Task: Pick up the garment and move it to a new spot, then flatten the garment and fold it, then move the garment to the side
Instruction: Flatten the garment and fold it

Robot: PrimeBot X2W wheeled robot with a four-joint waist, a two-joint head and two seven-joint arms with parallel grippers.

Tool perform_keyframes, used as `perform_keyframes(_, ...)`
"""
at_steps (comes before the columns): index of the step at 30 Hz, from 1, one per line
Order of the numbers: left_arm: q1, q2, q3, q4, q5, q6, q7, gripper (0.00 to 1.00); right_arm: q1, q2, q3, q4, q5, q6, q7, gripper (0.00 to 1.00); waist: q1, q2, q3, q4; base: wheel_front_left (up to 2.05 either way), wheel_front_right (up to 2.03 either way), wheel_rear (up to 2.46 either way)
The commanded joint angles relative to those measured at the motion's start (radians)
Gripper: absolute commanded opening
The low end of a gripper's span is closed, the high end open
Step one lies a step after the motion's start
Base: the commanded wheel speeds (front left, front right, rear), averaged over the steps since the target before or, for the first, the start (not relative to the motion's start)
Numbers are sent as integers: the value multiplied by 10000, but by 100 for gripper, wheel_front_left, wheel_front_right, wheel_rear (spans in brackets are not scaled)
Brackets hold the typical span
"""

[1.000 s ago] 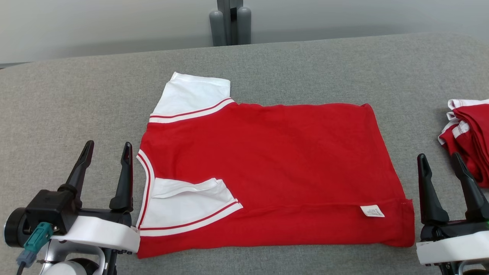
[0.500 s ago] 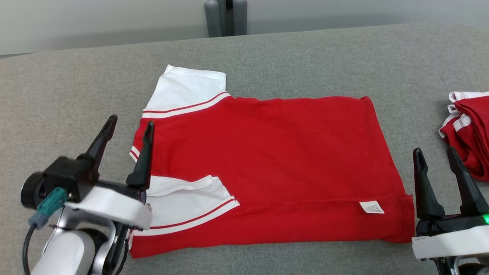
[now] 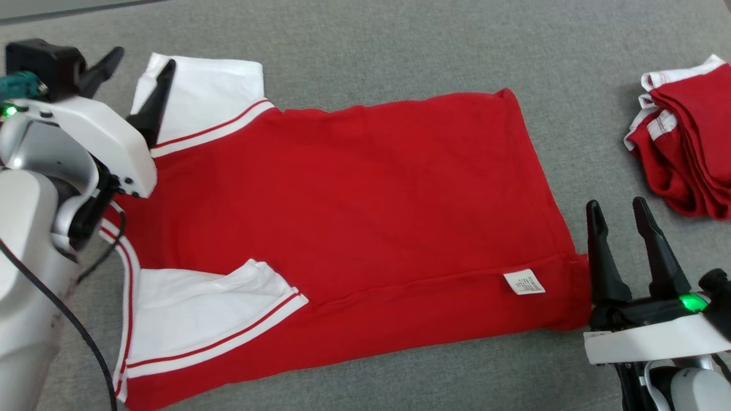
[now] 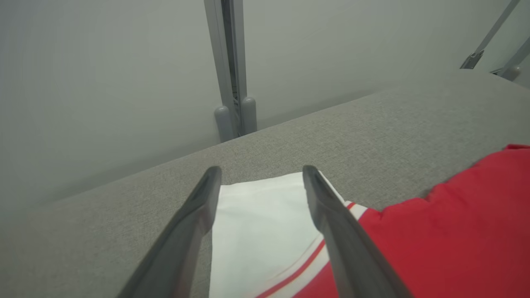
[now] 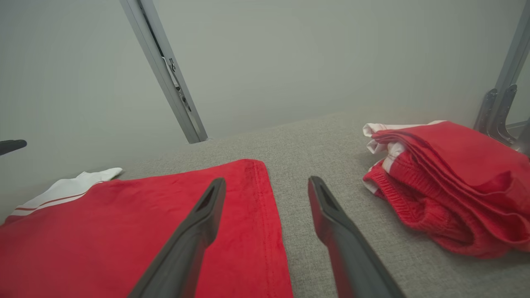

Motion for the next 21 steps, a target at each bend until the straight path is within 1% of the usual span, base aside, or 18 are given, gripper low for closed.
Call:
perform_keyframes(1, -297, 65, 58, 212, -115, -83, 49, 100, -155, -51, 75, 89, 60, 2, -114, 100, 0, 0, 562, -544, 0, 0, 0)
perform_keyframes(5, -1250, 513, 1, 1530, -360, -431, 432, 100, -505, -45, 415, 497, 236, 2, -425, 100, 0, 0, 1066, -919, 0, 0, 0)
perform_keyframes(10, -2000, 1105, -306, 2518, -723, -595, 711, 100, -846, -51, 779, 955, 497, 2, -734, 100, 0, 0, 1531, -1197, 0, 0, 0)
perform_keyframes(16, -2354, 1670, -1032, 2944, -1400, -610, 763, 100, -1131, -53, 1000, 1389, 605, 2, -933, 100, 0, 0, 1712, -1265, 0, 0, 0)
perform_keyframes(19, -2401, 1835, -1360, 3141, -1728, -592, 749, 100, -1275, -54, 1021, 1456, 518, 2, -965, 100, 0, 0, 1721, -1280, 0, 0, 0)
perform_keyframes(21, -2499, 1928, -1535, 3336, -1903, -590, 733, 97, -1350, -53, 1003, 1519, 457, 2, -966, 100, 0, 0, 1727, -1281, 0, 0, 0)
